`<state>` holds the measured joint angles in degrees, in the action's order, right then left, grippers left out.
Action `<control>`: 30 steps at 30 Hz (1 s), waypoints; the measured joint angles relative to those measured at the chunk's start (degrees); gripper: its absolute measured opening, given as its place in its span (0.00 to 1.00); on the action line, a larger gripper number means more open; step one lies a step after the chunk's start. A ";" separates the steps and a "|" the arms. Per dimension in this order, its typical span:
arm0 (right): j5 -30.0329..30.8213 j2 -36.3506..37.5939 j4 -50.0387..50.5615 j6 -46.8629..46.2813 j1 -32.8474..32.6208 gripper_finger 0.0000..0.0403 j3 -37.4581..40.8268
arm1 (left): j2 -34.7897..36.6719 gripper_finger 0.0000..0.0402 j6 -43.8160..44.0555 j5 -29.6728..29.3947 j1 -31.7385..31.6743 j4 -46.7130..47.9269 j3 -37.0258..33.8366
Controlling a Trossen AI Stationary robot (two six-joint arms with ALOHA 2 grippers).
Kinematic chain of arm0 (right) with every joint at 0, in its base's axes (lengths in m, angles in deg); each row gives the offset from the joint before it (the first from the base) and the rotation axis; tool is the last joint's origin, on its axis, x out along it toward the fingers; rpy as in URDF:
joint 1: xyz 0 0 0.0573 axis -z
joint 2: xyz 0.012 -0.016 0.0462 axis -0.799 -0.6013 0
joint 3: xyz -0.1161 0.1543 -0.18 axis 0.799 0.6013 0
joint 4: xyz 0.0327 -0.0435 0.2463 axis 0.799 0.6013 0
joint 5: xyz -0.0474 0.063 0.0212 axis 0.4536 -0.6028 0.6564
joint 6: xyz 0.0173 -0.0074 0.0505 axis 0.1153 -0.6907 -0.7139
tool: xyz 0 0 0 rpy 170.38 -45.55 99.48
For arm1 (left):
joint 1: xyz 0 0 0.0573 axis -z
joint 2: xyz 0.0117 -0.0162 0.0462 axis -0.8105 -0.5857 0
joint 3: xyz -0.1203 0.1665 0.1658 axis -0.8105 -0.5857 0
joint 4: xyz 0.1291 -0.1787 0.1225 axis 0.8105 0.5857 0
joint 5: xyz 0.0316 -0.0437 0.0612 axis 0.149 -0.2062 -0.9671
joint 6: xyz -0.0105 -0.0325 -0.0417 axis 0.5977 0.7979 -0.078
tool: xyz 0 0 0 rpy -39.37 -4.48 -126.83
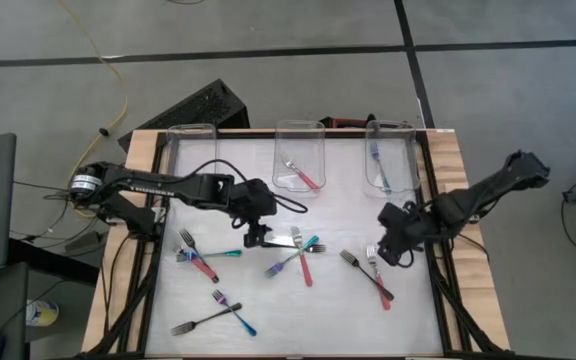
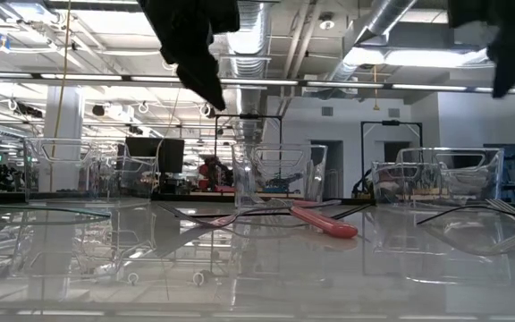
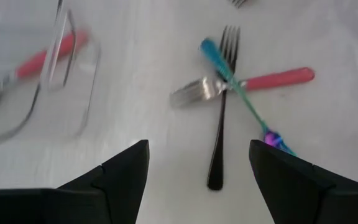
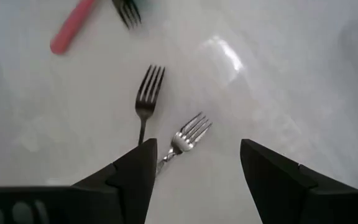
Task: Sort silverware by color (type)
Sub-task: Put the top right black fork into the left transparent bin
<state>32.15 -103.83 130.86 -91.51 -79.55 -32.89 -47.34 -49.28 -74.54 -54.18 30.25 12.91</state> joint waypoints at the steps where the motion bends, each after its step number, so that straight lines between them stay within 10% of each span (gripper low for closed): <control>1: -0.06 0.77 -2.62 -0.02 -0.31 0.63 2.40 | 0.00 0.65 1.17 -0.01 -0.11 0.93 0.00; 13: -0.39 1.15 -12.51 9.57 -0.41 0.63 10.50 | 6.88 0.65 18.99 -10.67 7.59 15.70 -0.53; 20: -1.43 -4.92 -20.12 17.83 -0.49 0.63 10.50 | 14.66 0.65 25.03 -21.98 16.96 3.60 -11.39; 30: -2.92 -18.18 -26.30 11.05 -2.52 0.63 10.50 | 15.94 0.65 24.37 -20.43 17.70 -10.19 -17.53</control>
<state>29.23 -122.01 104.56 -80.46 -82.06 -22.39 -31.40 -24.92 -94.97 -36.48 20.06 -4.62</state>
